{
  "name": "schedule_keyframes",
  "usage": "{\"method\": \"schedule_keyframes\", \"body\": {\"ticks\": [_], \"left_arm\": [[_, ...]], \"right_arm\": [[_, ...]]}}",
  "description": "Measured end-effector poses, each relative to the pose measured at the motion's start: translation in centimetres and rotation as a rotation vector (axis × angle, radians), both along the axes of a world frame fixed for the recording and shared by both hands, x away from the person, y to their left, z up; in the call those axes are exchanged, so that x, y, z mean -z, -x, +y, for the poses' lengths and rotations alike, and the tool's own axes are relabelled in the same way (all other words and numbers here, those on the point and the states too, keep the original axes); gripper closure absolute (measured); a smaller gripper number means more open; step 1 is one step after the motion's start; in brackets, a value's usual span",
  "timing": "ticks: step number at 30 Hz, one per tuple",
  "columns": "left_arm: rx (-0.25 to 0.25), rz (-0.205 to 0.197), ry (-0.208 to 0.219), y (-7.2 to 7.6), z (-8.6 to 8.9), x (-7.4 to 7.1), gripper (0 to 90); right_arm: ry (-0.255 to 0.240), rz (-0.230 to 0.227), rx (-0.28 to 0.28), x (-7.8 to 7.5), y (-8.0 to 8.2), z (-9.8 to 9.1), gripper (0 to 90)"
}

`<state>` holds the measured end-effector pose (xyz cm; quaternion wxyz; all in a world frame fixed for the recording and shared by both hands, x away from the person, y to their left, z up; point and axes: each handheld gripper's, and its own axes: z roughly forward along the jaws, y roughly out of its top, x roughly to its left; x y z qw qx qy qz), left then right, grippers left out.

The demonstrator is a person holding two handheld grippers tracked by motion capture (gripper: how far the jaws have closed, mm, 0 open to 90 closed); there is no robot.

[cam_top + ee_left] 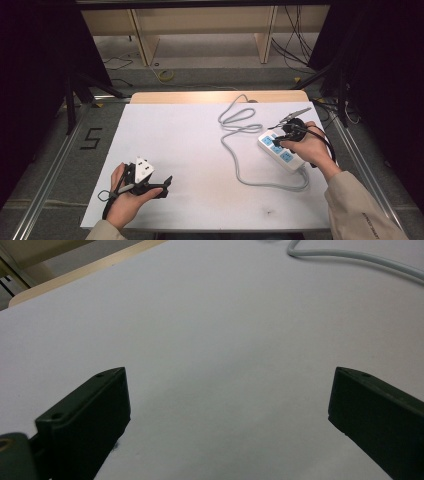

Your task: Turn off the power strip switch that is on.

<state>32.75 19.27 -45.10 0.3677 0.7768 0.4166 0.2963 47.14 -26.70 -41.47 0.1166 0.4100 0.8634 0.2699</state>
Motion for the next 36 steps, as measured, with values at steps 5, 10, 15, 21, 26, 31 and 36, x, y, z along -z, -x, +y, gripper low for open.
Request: {"method": "schedule_keyframes", "body": {"ticks": [5,10,15,21,26,31,36], "left_arm": [[-0.001,-0.001,0.003,0.0,0.0,0.0,2.9],[-0.002,-0.002,0.003,0.0,0.0,0.0,3.0],[-0.002,-0.001,0.002,0.0,0.0,0.0,3.0],[-0.003,0.0,0.001,0.0,0.0,0.0,3.1],[-0.003,0.001,0.0,0.0,0.0,0.0,3.2],[-0.003,0.001,-0.001,0.1,0.0,0.0,3.3],[-0.003,0.002,0.0,0.1,0.0,0.0,3.3]], "right_arm": [[-0.01,-0.005,-0.005,0.0,0.4,0.0,78.4],[-0.015,-0.021,-0.014,-0.2,0.9,0.1,77.7],[-0.027,-0.036,-0.023,-0.6,1.4,0.3,76.6],[-0.043,-0.053,-0.035,-0.8,1.9,0.5,74.6],[-0.06,-0.069,-0.043,-1.0,2.5,0.5,71.0],[-0.091,-0.068,-0.047,-0.7,3.0,0.6,69.1],[-0.091,-0.084,-0.052,-0.8,3.5,0.5,67.9]]}}
